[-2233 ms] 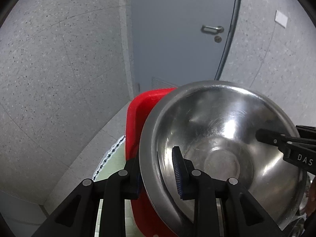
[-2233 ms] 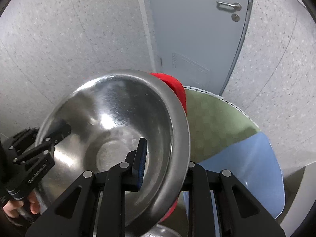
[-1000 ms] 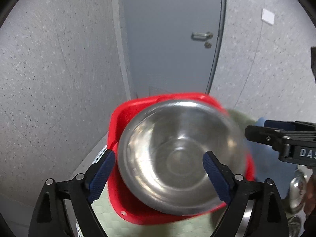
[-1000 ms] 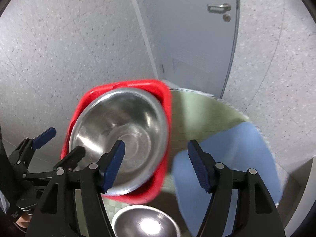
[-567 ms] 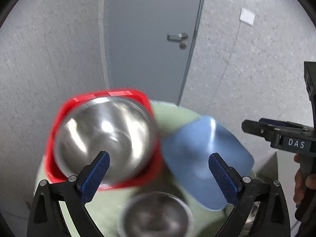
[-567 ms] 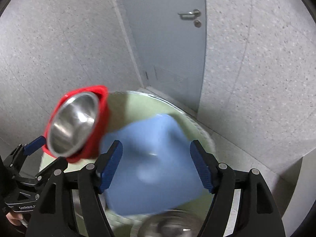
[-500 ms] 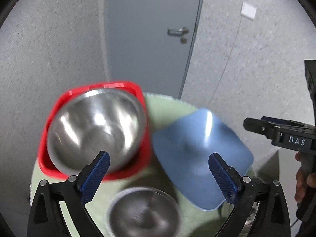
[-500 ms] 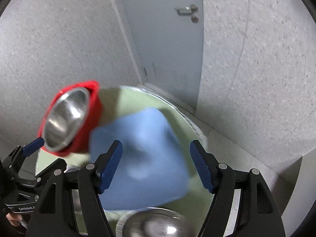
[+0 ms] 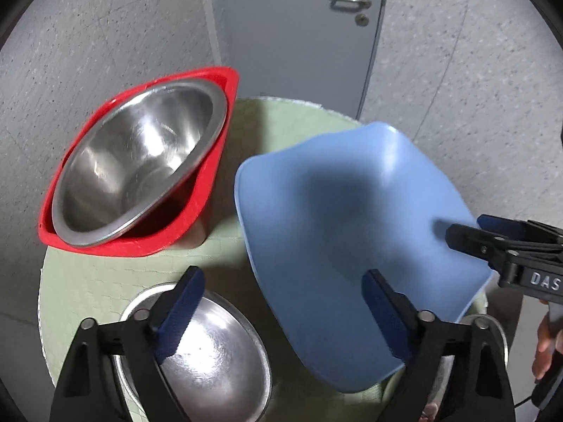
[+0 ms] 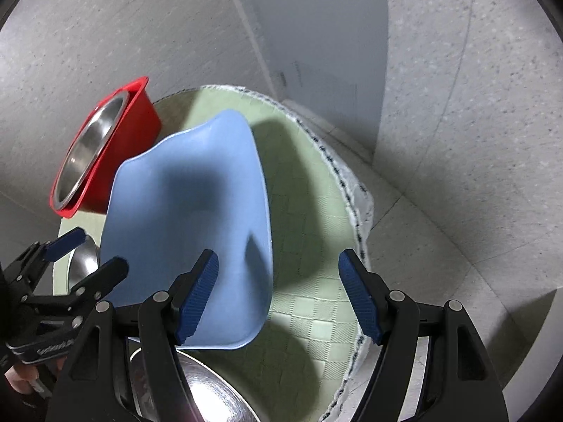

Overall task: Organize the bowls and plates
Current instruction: 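Grasp the edge of the light blue plate with the right gripper, then lower the blue plate onto the bowl in the red basin and release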

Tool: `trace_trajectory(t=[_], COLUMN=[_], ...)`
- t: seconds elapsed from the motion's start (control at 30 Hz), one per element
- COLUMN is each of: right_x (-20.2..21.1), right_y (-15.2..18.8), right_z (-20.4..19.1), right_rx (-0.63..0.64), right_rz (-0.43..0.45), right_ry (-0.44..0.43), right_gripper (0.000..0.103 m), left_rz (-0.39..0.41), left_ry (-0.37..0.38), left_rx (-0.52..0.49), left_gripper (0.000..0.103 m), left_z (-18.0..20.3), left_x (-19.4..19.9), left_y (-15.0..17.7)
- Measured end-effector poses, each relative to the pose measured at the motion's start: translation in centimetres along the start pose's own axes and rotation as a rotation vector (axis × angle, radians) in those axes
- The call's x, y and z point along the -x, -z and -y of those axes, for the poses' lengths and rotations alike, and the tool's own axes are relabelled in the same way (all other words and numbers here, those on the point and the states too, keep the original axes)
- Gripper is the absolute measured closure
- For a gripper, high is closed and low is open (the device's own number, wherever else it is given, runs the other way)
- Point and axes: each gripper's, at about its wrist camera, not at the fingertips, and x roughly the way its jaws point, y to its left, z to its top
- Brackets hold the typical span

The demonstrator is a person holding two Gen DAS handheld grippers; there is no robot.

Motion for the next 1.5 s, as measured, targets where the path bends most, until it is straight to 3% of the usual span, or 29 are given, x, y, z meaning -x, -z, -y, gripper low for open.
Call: trace_trajectory(t=[0.03,0.13,0.2,0.3,0.37,0.57,0.77,1.03,1.23,1.5], right_x=[-0.2,-0.7,-1.0,-1.4,-1.4,0.6,4.6,7.6,5.6,-1.0], right_y=[0.1,0.2,0.3,0.5,0.6,0.2,-1.1,-4.8,-7.2,-9.1], right_z=[-0.1,0.1,0.0,0.1,0.0,-0.1,-2.4,-8.7,-14.2,-19.5], right_rx=[0.003,0.007,0.008,0.000,-0.001,-0.010,0.035,0.129,0.190,0.216], right_rz=[-0.004,-0.020,-0.028,-0.039,-0.034,0.020,0.108,0.200,0.198,0.096], right_ry=[-0.008,-0.040,-0.058,-0.097,-0.107,-0.084,-0.044,-0.043,-0.070,-0.089], right_gripper=[0.033,0.043,0.058,0.080,0.084,0.084,0.084,0.084,0.084,0.084], left_rz=[-0.007,-0.034,-0.052,-0.090,-0.091,-0.041,0.047,0.174,0.185,0.123], left_ry=[-0.001,0.008,0.015,0.058,0.073,0.125,0.156,0.159,0.130,0.112], left_rx=[-0.005,-0.018,-0.024,-0.024,-0.023,-0.049,-0.055,0.014,0.089,0.159], left_gripper=[0.020,0.036,0.044,0.070,0.071,0.078,0.078,0.078,0.078,0.078], left_z=[0.2,0.4,0.5,0.6,0.6,0.1,-1.5,-7.7,-14.1,-21.4], left_x=[-0.4,-1.5,-2.5,-3.8,-4.1,-2.6,0.9,6.3,6.3,3.1], left_y=[-0.1,-0.4,-0.8,-1.3,-1.5,-2.5,-2.8,-3.8,-3.7,-4.0])
